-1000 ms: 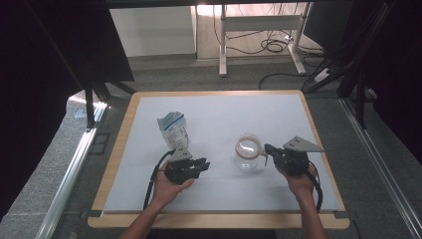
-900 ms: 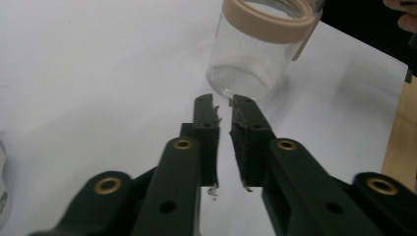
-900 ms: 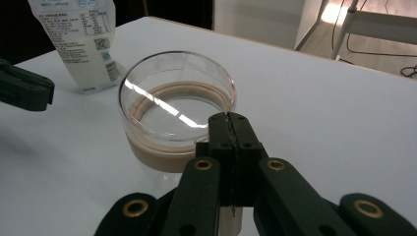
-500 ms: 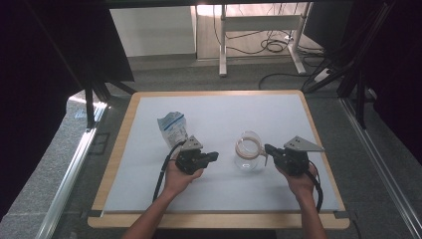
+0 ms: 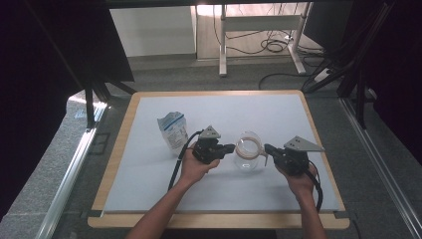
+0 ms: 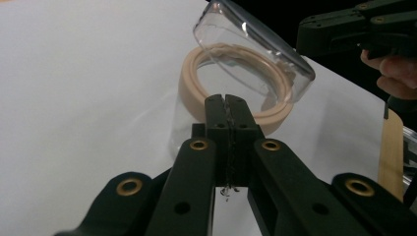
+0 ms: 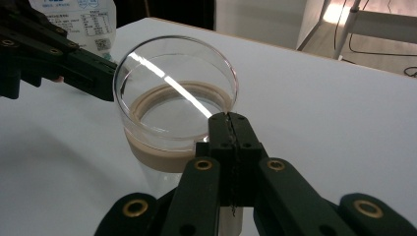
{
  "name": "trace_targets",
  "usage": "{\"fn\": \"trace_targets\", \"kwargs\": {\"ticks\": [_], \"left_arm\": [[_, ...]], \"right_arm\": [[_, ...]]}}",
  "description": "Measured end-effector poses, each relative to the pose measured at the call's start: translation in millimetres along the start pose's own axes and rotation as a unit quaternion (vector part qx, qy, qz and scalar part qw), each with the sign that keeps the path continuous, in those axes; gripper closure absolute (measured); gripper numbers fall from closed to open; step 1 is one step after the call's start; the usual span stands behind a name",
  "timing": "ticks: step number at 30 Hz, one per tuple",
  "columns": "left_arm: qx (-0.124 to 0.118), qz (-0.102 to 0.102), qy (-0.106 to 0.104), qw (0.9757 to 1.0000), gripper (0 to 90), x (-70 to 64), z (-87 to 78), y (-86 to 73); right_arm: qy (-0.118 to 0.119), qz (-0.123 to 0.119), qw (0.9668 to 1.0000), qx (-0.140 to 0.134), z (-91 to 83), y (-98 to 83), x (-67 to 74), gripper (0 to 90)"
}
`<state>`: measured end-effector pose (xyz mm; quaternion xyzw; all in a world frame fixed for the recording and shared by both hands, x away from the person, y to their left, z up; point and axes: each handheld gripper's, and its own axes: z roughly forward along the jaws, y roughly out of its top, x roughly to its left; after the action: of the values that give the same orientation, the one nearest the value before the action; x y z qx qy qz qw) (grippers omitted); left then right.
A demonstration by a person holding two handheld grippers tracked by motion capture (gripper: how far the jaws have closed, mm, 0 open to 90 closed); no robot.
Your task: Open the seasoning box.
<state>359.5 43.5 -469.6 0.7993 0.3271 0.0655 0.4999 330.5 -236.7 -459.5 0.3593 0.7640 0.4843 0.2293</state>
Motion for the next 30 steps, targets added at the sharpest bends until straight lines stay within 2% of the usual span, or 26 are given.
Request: {"fn": "trace_targets", "kwargs": {"ticks": [20,26,28,30], "left_arm": [[0.005,0.002,-0.010,0.9999,90.0,-0.3,3.8,6.3],[0.012,0.006,-0.012,0.9998,90.0,-1.6,6.7,9.1],[0.013,0.009,-0.012,0.9998,90.0,-1.8,7.0,9.5],[0.012,0.003,-0.017,0.9998,90.0,-1.3,7.6,9.9]], "right_arm": [[-0.001,-0.002,1.0000,-0.006,-2.8,-0.3,3.3,90.0],[0.006,0.005,0.9999,-0.014,-15.6,-3.2,8.5,89.8],[0.011,0.000,0.9999,-0.007,-20.1,-8.6,13.0,86.3],[0.017,0.005,0.9998,-0.002,-23.2,-14.8,15.5,80.6]]}}
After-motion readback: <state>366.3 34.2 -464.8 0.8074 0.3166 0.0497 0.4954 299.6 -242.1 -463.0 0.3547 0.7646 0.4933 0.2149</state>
